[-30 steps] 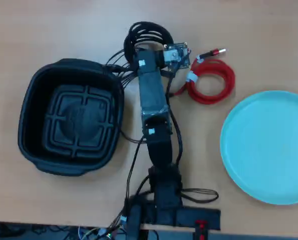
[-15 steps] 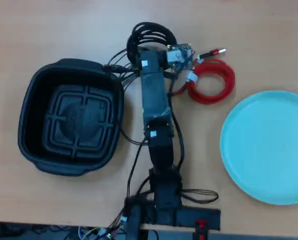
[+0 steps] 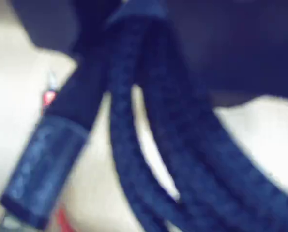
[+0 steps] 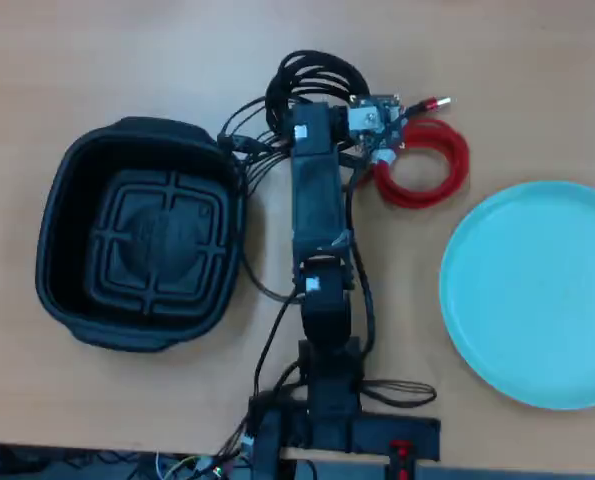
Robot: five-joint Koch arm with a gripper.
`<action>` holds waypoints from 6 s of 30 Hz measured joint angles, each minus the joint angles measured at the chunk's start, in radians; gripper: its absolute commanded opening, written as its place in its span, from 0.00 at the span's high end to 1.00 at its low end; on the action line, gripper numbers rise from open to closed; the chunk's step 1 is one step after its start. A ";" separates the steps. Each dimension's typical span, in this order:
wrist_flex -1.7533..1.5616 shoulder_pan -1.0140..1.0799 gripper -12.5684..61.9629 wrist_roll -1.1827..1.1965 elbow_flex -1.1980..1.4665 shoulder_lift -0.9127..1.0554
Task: Put a black charging cable in a black bowl and put a red charging cable in a green bowl
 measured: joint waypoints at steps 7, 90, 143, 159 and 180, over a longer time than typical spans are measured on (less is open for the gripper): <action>0.061 0.092 0.92 0.002 0.000 0.097; -0.020 -0.819 0.75 0.129 0.000 0.032; 0.324 -0.120 0.26 0.198 -0.327 0.176; 0.316 0.278 0.24 0.187 0.140 0.287; -0.028 0.350 0.25 0.181 0.437 0.224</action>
